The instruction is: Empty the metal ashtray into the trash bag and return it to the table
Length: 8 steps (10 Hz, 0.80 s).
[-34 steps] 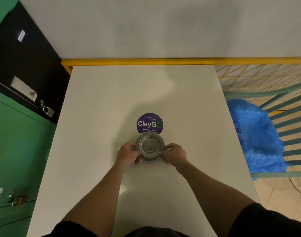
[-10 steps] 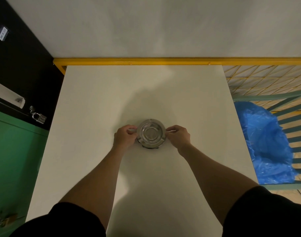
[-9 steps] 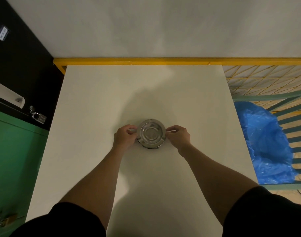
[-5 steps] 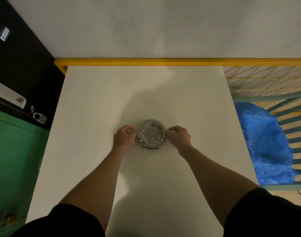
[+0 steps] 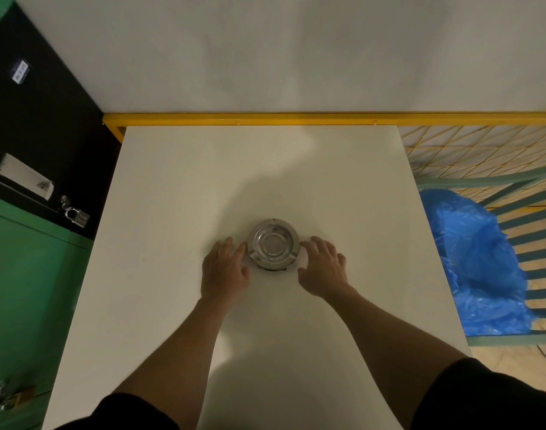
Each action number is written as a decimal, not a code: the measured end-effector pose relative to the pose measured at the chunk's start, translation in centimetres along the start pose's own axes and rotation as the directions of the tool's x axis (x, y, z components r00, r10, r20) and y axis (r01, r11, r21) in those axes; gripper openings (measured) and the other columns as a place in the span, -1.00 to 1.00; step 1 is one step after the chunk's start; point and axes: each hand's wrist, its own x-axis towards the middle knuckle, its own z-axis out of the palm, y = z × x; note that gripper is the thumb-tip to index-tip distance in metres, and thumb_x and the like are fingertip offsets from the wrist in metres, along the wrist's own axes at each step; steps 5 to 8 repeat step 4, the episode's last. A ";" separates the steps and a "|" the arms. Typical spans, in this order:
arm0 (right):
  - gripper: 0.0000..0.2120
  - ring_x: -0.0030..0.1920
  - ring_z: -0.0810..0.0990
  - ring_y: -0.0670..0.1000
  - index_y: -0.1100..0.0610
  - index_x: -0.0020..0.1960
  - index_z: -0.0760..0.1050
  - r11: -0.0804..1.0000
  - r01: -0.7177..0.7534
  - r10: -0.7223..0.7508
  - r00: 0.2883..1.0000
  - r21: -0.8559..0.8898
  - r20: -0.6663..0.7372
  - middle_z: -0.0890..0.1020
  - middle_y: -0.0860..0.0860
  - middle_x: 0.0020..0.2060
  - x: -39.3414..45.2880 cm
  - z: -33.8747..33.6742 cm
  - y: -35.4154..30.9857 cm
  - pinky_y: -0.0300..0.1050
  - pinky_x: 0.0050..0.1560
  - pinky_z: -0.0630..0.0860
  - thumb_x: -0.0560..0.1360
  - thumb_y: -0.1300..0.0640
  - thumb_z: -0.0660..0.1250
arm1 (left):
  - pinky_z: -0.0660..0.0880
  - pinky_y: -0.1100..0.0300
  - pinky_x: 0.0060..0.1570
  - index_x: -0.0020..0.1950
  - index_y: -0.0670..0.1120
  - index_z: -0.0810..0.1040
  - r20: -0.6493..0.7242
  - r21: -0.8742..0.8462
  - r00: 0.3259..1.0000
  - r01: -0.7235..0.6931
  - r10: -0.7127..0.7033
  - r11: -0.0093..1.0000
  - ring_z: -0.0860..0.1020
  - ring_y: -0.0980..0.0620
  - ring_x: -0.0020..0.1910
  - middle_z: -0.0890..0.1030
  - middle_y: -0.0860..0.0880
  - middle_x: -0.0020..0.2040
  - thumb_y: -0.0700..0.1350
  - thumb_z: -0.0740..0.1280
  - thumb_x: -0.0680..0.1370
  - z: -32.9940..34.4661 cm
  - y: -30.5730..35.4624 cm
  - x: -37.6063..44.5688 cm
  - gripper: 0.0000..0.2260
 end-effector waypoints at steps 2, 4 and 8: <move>-0.33 0.58 -0.08 0.14 -0.07 0.55 0.06 0.998 -0.014 0.016 0.999 -0.057 0.028 0.02 0.02 0.60 -0.7 0.5 0.4 0.29 0.52 -0.03 0.53 -0.02 0.30 | 0.10 -0.11 0.51 0.56 0.04 0.23 0.047 0.026 0.999 -0.004 0.003 1.000 0.05 -0.18 0.59 0.12 -0.09 0.63 -0.02 0.20 0.57 0.3 0.0 0.0 -0.46; -0.30 0.58 -0.09 0.15 -0.02 0.57 0.03 0.998 -0.019 0.023 0.998 -0.053 0.065 0.00 0.04 0.61 -0.5 -0.1 0.4 0.29 0.52 0.00 0.54 -0.01 0.30 | 0.16 -0.10 0.50 0.57 0.04 0.20 0.063 0.012 0.998 -0.008 0.008 1.000 0.07 -0.18 0.58 0.12 -0.09 0.62 0.00 0.21 0.57 -0.2 -0.3 0.2 -0.45; -0.30 0.58 -0.09 0.15 -0.02 0.57 0.03 0.998 -0.019 0.023 0.998 -0.053 0.065 0.00 0.04 0.61 -0.5 -0.1 0.4 0.29 0.52 0.00 0.54 -0.01 0.30 | 0.16 -0.10 0.50 0.57 0.04 0.20 0.063 0.012 0.998 -0.008 0.008 1.000 0.07 -0.18 0.58 0.12 -0.09 0.62 0.00 0.21 0.57 -0.2 -0.3 0.2 -0.45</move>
